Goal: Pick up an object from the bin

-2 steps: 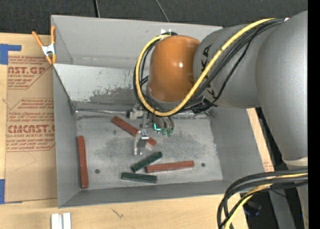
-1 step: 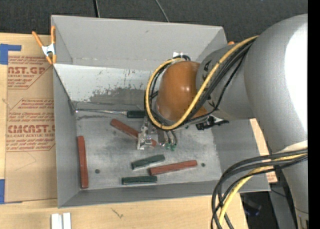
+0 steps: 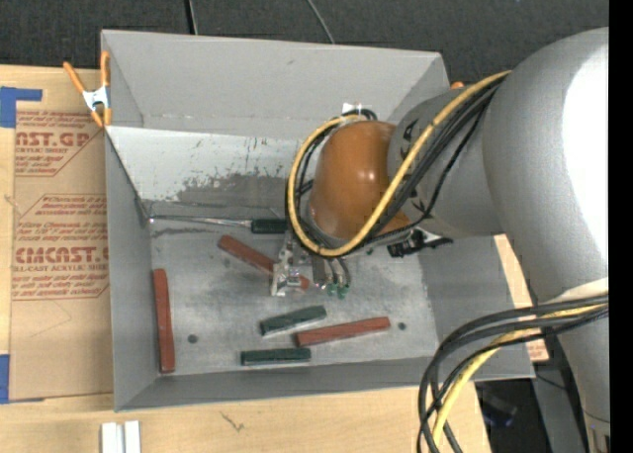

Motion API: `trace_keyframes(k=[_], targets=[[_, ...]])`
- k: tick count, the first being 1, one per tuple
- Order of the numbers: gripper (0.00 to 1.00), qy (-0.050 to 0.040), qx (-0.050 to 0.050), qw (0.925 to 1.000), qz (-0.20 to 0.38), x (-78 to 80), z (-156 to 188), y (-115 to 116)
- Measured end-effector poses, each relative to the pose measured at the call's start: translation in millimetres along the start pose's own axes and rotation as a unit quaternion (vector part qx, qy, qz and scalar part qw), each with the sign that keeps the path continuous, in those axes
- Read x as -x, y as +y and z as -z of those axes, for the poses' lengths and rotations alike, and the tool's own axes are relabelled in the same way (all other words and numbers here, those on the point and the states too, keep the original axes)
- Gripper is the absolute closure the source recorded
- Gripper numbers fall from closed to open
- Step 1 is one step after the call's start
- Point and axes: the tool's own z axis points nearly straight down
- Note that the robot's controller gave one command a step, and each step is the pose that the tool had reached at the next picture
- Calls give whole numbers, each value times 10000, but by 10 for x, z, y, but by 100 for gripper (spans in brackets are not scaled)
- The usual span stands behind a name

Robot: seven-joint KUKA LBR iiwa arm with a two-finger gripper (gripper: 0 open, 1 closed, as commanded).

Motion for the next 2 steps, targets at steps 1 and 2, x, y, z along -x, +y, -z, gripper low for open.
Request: trace_keyframes(k=[1,2], targets=[[100,187,-32,9962,847,-81,113,-94],[100,246,-20,9660,2573,0,229,-100]])
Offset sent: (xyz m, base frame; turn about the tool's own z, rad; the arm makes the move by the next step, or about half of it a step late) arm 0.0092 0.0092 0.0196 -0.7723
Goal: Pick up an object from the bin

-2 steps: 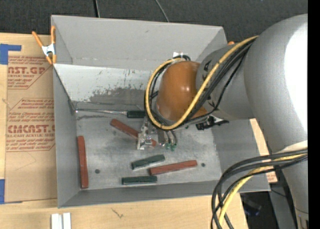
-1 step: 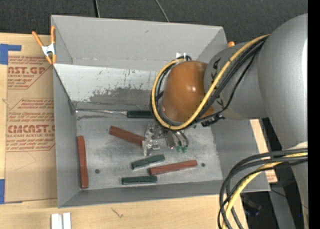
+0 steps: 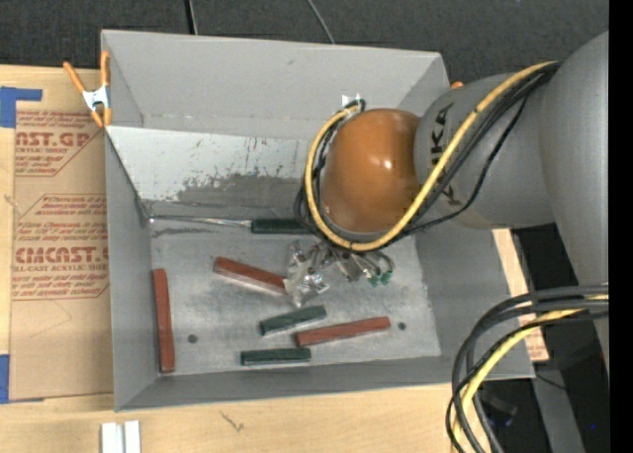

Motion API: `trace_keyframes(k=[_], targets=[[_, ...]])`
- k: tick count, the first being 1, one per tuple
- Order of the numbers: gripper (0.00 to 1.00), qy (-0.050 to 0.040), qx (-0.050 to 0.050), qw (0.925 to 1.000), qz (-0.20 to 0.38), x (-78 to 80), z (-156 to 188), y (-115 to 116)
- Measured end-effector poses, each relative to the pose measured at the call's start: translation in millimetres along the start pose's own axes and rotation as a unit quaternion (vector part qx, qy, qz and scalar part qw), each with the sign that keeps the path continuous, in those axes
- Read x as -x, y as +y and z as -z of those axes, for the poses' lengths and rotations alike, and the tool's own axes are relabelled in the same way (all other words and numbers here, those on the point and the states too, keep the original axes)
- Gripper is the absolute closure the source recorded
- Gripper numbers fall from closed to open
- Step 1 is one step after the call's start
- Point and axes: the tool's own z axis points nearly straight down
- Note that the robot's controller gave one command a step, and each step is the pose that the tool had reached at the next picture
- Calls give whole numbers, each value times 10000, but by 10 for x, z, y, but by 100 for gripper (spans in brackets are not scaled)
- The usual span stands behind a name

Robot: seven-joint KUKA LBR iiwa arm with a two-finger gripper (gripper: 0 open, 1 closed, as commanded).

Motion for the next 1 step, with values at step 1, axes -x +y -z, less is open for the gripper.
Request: trace_keyframes(k=[1], targets=[[0,18,13,9872,-1597,16,0,315]])
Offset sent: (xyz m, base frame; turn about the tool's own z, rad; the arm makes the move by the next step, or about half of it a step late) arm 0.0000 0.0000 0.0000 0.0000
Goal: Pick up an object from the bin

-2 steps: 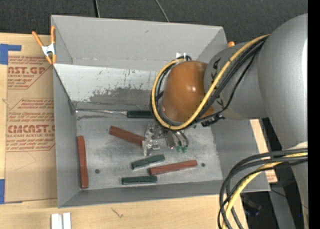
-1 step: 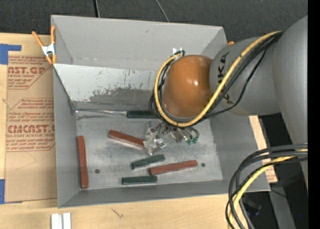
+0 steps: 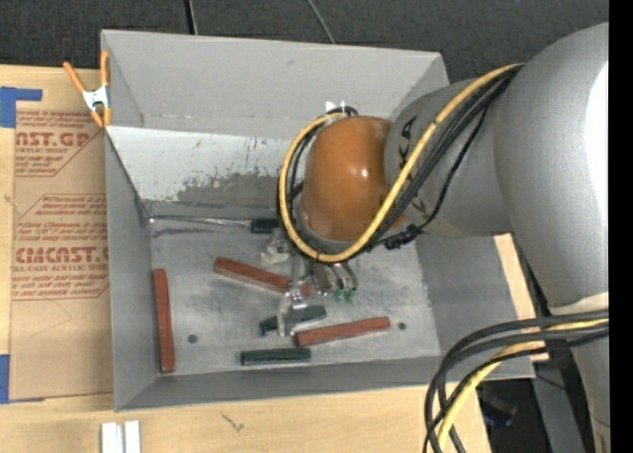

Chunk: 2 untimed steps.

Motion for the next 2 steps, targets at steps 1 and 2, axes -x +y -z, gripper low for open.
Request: trace_keyframes(k=[1,2], targets=[[0,2,-3,9924,-1229,-37,3,138],[100,-212,32,9993,-301,297,-235,523]])
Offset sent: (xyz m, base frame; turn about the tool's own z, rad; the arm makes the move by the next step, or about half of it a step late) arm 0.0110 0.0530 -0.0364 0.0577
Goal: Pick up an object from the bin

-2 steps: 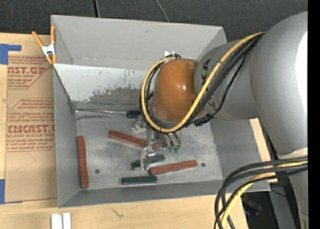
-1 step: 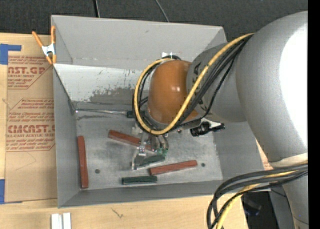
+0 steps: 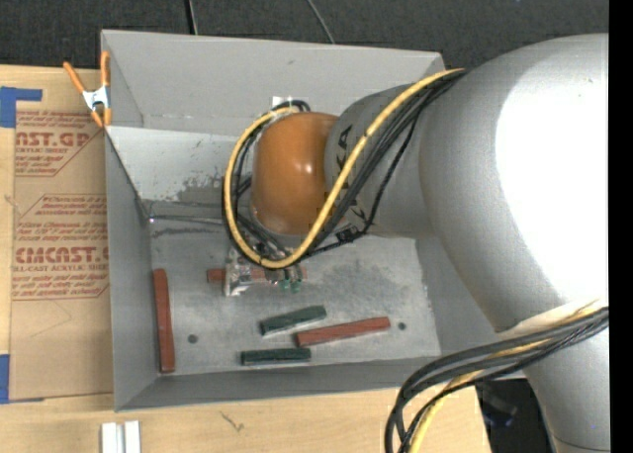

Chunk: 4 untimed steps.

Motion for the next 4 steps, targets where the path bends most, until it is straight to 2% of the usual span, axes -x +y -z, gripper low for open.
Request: trace_keyframes(k=[1,2,3,4], targets=[[100,1,1,10000,-1,0,0,0],[100,211,-35,9991,370,-138,274,-60],[100,202,-29,9980,606,237,531,52],[0,215,-27,9981,577,-219,517,-130]])
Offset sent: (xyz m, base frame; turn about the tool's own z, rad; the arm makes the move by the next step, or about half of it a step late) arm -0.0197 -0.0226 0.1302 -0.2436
